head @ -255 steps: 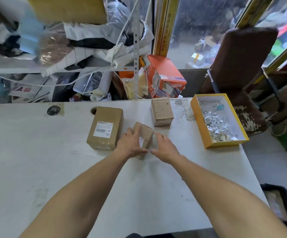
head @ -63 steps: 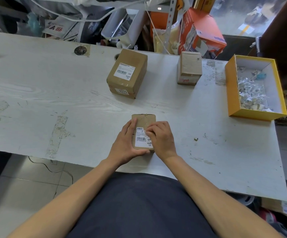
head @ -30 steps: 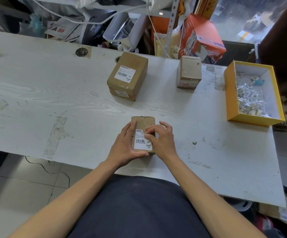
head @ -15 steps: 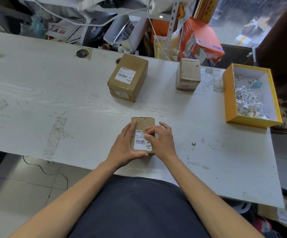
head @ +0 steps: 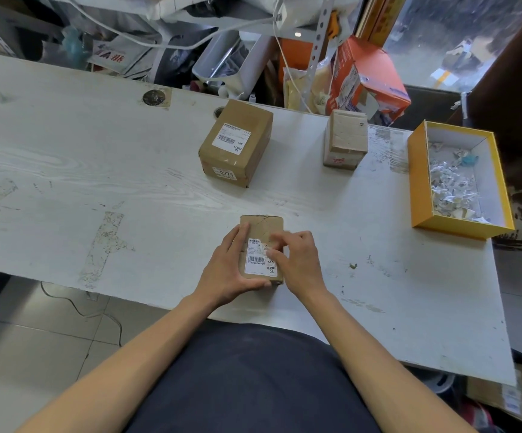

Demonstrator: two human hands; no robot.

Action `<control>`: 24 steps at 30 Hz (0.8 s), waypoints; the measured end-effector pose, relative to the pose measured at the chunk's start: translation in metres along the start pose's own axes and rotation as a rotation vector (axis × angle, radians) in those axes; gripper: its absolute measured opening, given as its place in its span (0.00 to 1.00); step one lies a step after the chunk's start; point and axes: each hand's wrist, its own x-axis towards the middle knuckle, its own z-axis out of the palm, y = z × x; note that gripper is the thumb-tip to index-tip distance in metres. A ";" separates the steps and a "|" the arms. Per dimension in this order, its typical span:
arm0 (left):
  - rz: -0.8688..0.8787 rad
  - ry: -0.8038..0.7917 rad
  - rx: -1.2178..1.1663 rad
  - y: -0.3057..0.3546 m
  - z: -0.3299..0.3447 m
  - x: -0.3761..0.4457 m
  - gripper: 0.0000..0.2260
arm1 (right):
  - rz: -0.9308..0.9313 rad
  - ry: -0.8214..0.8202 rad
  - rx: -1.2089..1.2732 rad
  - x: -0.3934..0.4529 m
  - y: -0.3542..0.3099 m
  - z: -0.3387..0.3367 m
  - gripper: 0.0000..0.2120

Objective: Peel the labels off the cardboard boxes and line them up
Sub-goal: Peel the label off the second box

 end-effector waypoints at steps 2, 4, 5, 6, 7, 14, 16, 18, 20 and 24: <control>0.002 0.002 -0.002 0.000 0.000 0.000 0.57 | -0.051 0.020 -0.032 0.000 0.000 0.002 0.06; 0.000 0.004 -0.003 -0.001 0.000 0.000 0.57 | -0.106 0.052 -0.074 0.001 0.002 0.005 0.03; -0.002 0.004 -0.003 -0.001 0.000 0.000 0.57 | -0.133 0.065 -0.096 0.001 0.003 0.005 0.02; -0.003 0.004 -0.002 -0.001 0.000 0.000 0.57 | -0.159 0.072 -0.115 0.002 0.005 0.006 0.01; 0.000 0.003 -0.001 -0.001 0.001 0.000 0.57 | -0.176 0.072 -0.128 0.003 0.007 0.006 0.01; 0.004 0.008 -0.005 -0.001 0.001 0.001 0.57 | -0.148 0.036 -0.160 0.005 0.007 0.004 0.01; 0.001 0.006 -0.006 -0.001 0.001 0.000 0.57 | -0.133 0.024 -0.161 0.005 0.008 0.004 0.01; 0.001 0.003 -0.004 -0.001 0.001 0.001 0.57 | -0.119 0.013 -0.155 0.005 0.007 0.003 0.01; 0.003 0.004 -0.003 -0.001 0.000 0.000 0.57 | -0.116 0.011 -0.156 0.005 0.006 0.003 0.01; 0.010 0.003 0.000 0.000 0.000 0.001 0.57 | -0.101 0.000 -0.169 0.005 0.005 0.003 0.01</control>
